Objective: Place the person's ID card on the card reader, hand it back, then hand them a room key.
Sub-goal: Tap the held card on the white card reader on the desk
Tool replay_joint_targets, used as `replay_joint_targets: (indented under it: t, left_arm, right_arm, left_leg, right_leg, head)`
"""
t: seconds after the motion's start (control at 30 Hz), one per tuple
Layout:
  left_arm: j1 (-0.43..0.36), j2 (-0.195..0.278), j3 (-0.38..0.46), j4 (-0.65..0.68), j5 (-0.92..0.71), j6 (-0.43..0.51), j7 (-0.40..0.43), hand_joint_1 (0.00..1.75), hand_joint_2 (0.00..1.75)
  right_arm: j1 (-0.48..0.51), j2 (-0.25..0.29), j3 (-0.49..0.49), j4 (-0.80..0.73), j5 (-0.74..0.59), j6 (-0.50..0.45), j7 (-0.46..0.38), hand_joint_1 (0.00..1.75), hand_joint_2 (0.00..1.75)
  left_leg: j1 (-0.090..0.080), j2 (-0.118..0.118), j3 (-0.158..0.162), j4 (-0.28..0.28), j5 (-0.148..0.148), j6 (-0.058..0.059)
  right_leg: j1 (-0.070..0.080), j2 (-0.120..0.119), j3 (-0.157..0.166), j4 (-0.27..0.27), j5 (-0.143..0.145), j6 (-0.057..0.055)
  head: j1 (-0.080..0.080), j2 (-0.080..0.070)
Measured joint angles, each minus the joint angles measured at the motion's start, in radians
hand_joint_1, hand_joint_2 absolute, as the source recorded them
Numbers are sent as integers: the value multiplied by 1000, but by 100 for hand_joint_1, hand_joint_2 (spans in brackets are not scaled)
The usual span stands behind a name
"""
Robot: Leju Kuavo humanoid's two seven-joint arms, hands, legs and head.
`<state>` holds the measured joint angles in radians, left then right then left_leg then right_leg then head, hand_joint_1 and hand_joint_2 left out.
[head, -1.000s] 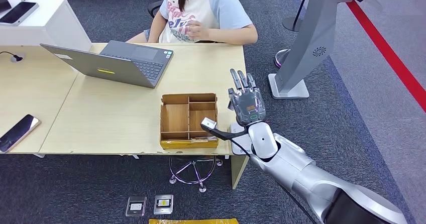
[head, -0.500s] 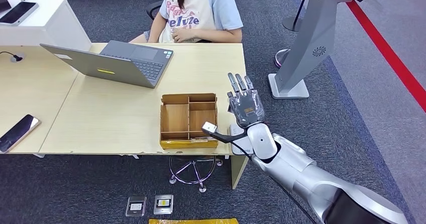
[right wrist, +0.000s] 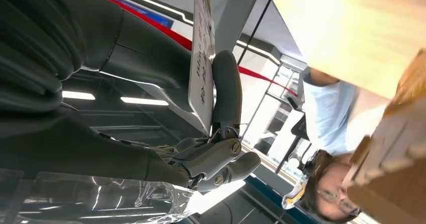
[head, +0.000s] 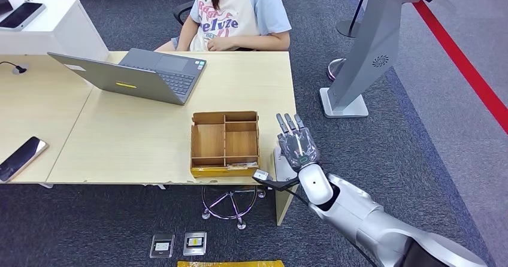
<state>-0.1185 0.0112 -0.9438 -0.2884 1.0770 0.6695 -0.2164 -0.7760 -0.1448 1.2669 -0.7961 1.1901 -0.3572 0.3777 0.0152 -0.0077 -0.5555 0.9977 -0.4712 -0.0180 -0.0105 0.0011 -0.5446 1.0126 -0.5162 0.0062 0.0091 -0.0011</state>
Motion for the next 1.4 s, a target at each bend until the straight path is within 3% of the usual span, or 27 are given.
replay_joint_targets:
  t: [0.37,0.6,1.4]
  left_arm:
    - [7,0,0,0,9,0,0,0,0]
    - [7,0,0,0,9,0,0,0,0]
    - [9,-10,24,0,9,0,-18,0,0]
  right_arm:
    - [22,-20,20,0,10,23,-5,175,175]
    - [43,-20,27,0,2,-15,-27,175,175]
    - [77,54,28,47,-28,-107,-74,175,175]
  left_leg:
    - [0,0,0,0,0,0]
    - [0,0,0,0,0,0]
    - [0,0,0,0,0,0]
  right_leg:
    - [0,0,0,0,0,0]
    - [0,0,0,0,0,0]
    - [0,0,1,0,0,0]
  head:
    - [0,0]
    - [0,0]
    - [0,0]
